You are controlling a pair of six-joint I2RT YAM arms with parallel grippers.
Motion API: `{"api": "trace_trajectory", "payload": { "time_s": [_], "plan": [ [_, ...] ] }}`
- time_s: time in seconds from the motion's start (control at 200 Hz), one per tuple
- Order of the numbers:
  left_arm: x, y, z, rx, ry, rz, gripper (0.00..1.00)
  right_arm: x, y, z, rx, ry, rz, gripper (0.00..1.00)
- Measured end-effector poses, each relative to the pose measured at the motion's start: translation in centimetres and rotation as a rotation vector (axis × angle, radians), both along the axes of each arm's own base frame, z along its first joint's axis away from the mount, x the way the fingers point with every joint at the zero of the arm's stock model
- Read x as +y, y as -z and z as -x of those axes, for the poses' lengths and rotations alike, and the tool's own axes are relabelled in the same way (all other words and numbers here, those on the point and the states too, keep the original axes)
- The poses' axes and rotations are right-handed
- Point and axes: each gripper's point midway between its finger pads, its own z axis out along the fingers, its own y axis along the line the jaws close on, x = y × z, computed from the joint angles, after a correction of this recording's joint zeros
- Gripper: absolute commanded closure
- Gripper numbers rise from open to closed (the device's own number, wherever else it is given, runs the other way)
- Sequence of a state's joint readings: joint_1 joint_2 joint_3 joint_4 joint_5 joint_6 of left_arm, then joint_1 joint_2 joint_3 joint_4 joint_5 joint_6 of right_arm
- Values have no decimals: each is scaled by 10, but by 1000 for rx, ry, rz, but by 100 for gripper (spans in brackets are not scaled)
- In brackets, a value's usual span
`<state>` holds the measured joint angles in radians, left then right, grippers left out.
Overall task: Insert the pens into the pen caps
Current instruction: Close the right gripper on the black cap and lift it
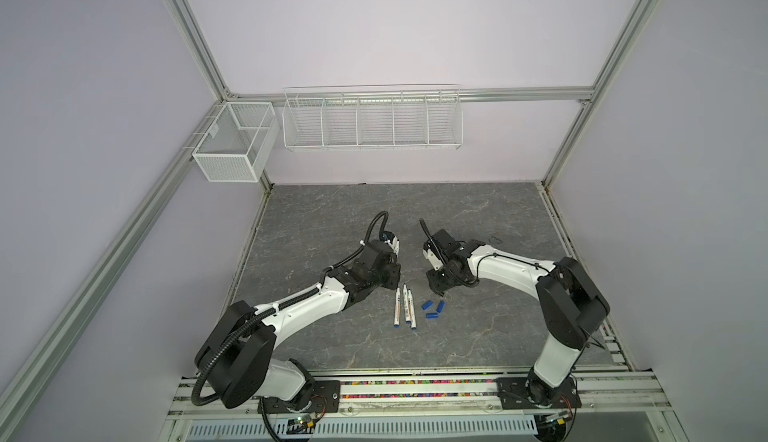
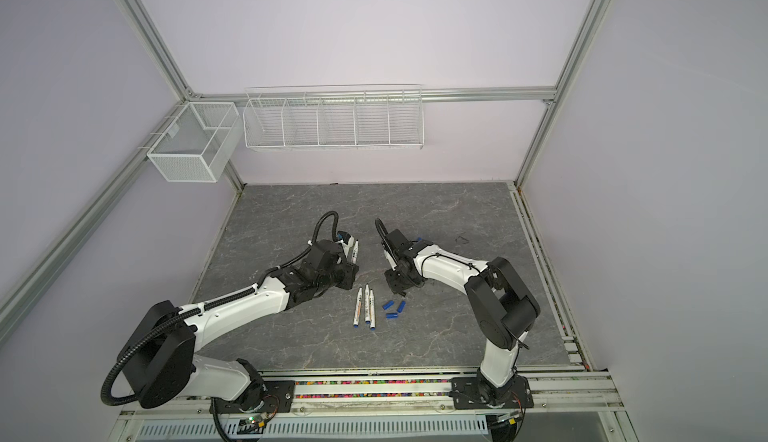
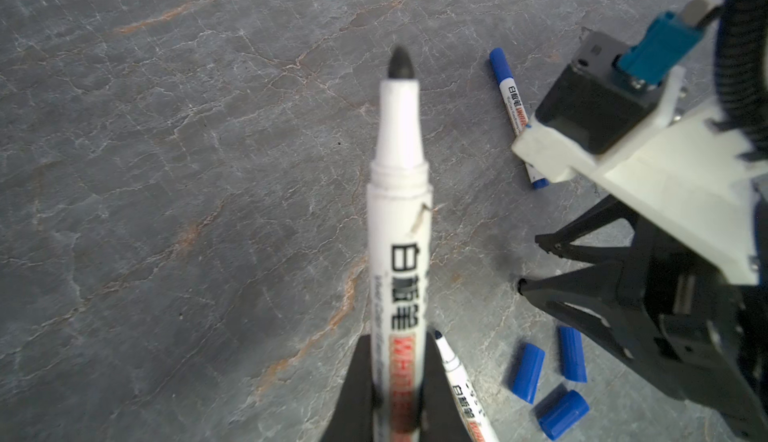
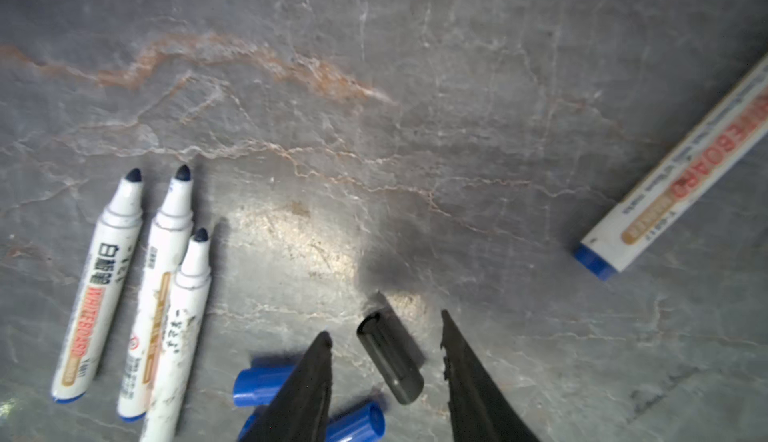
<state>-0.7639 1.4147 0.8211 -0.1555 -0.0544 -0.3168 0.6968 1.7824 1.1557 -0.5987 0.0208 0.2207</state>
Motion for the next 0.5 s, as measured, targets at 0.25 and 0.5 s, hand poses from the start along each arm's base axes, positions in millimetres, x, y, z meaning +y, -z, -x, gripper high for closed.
{"api": "trace_trajectory", "payload": {
  "time_s": [0.25,0.5],
  "plan": [
    [0,0,0,3,-3,3,100,3,13,9,57,-64,63,64],
    [0,0,0,3,-3,3,100,1,20,9,75,-97,121,72]
  ]
}}
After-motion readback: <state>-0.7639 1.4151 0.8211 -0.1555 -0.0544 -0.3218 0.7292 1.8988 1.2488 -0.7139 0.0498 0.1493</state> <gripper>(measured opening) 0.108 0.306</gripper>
